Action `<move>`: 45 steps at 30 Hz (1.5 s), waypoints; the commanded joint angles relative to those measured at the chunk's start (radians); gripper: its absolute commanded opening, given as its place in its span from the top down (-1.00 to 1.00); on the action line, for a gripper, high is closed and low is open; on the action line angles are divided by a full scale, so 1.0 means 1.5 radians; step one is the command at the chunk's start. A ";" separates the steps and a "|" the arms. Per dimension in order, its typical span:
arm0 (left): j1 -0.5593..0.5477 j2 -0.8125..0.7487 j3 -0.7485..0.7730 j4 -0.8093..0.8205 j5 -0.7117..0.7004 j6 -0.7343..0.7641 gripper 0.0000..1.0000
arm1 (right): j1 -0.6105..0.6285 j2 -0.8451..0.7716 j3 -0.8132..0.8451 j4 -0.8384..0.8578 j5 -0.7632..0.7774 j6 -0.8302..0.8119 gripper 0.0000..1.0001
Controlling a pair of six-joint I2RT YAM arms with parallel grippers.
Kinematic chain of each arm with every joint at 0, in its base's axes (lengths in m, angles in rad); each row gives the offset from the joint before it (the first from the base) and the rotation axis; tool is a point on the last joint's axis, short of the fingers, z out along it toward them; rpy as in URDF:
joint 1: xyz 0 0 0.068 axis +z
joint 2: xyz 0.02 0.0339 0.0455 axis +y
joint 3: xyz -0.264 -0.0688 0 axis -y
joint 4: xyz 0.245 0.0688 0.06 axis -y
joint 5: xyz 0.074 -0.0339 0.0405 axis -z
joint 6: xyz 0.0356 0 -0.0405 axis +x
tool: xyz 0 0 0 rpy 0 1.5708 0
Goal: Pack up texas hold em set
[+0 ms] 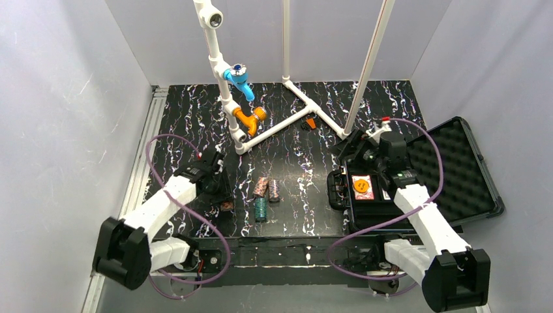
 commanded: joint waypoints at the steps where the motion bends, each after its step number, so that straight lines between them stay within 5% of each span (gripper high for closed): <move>1: -0.001 -0.099 0.012 -0.002 0.066 0.008 1.00 | 0.069 0.023 -0.003 0.139 -0.102 -0.006 -0.96; 12: -0.005 -0.214 0.060 0.019 0.154 -0.031 1.00 | 0.251 0.048 -0.011 0.280 -0.141 0.036 -0.96; 22: -0.008 -0.255 0.091 0.077 0.218 -0.114 1.00 | 0.386 0.070 -0.012 0.359 -0.078 0.055 -0.96; 45: -0.016 -0.273 0.132 0.185 0.300 -0.151 1.00 | 0.521 0.220 0.082 0.481 -0.078 0.088 -0.79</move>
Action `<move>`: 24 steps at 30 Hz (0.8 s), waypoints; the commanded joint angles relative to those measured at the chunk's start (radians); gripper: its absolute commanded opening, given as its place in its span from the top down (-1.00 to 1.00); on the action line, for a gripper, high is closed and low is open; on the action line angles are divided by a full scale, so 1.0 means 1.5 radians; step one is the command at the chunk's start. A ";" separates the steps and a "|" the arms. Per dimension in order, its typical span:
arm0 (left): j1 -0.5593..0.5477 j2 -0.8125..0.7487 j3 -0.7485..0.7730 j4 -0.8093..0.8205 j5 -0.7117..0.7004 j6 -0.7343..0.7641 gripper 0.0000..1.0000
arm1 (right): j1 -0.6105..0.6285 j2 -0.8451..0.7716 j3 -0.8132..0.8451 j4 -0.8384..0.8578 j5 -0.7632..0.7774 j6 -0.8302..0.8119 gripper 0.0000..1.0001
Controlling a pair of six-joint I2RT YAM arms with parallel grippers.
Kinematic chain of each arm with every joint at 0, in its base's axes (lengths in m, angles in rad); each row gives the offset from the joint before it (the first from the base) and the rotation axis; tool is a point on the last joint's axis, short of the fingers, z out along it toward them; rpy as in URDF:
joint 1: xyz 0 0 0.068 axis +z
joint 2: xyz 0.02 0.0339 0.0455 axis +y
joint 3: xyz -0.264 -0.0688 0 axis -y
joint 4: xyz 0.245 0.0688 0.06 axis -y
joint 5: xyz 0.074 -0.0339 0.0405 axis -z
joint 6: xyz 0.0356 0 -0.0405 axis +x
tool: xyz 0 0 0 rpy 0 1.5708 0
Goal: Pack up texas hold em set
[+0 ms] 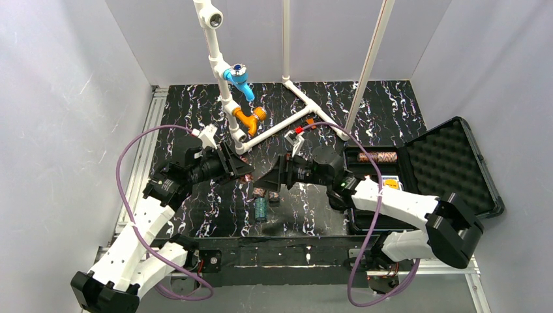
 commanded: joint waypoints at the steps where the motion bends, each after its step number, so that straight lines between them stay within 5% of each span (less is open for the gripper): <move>1: -0.005 -0.029 0.021 0.055 0.041 -0.002 1.00 | 0.014 0.019 0.047 0.070 -0.001 0.008 -0.78; 24: -0.015 -0.039 0.014 0.065 0.047 -0.002 1.00 | 0.047 0.072 0.081 0.121 0.024 0.044 -0.60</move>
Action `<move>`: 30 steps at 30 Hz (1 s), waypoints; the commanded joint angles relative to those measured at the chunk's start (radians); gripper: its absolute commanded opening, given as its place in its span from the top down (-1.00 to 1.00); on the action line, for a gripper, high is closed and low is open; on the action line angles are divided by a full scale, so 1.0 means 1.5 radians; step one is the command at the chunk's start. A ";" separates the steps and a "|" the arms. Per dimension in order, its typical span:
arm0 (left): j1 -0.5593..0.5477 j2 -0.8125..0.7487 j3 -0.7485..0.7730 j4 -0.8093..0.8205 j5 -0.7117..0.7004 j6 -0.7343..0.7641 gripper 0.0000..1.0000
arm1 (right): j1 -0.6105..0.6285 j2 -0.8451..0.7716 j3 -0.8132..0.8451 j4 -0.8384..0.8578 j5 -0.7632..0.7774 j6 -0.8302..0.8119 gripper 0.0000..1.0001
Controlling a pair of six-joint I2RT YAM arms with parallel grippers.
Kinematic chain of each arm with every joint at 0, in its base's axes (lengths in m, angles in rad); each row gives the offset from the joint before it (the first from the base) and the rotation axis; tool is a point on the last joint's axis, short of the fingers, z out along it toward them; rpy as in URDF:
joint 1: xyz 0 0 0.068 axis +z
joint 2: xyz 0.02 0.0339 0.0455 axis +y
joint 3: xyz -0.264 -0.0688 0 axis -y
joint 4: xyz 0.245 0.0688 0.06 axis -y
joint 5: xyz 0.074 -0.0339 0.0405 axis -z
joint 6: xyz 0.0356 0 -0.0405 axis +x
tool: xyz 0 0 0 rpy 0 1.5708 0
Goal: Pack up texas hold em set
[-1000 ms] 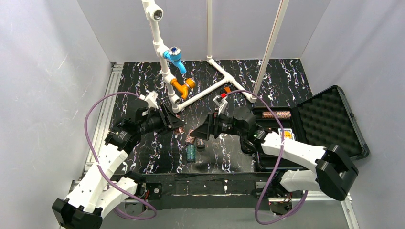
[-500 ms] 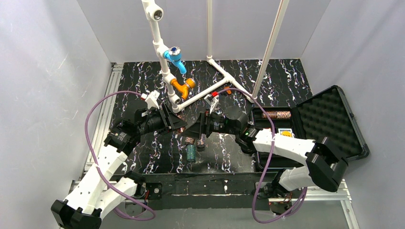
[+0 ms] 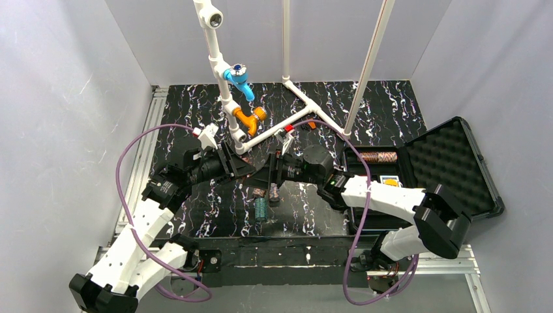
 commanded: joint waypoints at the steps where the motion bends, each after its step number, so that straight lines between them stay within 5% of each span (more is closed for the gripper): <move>1: -0.004 -0.027 0.014 0.039 0.024 -0.004 1.00 | 0.008 0.003 0.027 0.056 0.021 0.016 -0.59; 23: -0.013 -0.027 0.006 0.043 0.007 -0.009 1.00 | 0.022 0.012 0.021 0.074 0.081 0.046 -0.24; 30: -0.017 -0.029 -0.001 0.046 -0.002 -0.011 1.00 | 0.024 0.017 0.020 0.076 0.093 0.054 0.13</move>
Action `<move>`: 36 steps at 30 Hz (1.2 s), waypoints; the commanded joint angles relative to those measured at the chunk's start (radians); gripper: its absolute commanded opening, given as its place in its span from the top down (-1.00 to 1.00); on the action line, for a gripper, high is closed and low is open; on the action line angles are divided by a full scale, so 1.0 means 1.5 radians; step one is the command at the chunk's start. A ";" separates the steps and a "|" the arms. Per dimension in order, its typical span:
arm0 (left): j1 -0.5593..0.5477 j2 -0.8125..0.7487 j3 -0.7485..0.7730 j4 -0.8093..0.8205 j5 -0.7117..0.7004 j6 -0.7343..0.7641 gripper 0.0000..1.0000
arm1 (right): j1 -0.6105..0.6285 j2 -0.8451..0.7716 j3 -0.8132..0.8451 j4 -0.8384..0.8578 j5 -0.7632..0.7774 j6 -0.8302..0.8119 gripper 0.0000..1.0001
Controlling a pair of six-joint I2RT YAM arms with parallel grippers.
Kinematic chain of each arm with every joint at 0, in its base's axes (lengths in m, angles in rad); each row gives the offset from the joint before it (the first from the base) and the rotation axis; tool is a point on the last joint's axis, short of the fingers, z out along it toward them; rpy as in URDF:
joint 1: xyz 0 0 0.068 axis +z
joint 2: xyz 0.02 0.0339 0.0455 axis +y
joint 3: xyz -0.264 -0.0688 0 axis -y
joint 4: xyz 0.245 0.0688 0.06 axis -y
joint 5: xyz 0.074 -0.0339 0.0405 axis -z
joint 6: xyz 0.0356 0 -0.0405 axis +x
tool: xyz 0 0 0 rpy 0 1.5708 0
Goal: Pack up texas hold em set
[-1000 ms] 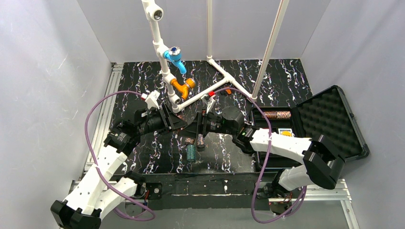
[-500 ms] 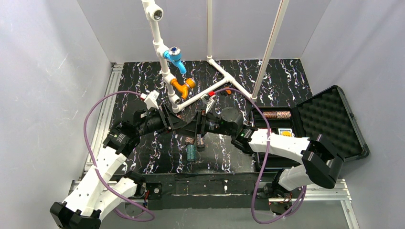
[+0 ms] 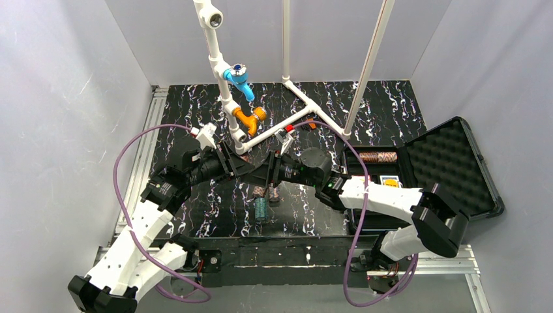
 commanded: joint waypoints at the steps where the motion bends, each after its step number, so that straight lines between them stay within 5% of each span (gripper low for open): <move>1: -0.011 -0.019 0.000 0.041 0.020 -0.005 1.00 | 0.003 0.009 0.020 0.045 0.027 0.007 0.18; 8: -0.012 -0.029 -0.005 0.041 0.017 -0.004 0.87 | 0.003 0.014 0.021 0.044 0.027 0.011 0.43; 16: -0.012 -0.061 0.003 0.025 -0.001 0.016 -0.16 | 0.004 0.012 0.034 0.024 0.005 -0.011 0.96; 21: -0.012 -0.072 0.005 0.008 -0.011 0.027 -0.61 | 0.006 0.005 0.041 0.003 0.006 -0.028 0.97; 30: -0.012 -0.105 0.015 -0.053 -0.047 0.064 -0.96 | 0.006 -0.014 0.044 -0.049 0.025 -0.051 0.97; 36: -0.012 -0.147 0.030 -0.121 -0.086 0.114 -0.97 | 0.006 -0.044 0.046 -0.117 0.070 -0.088 0.97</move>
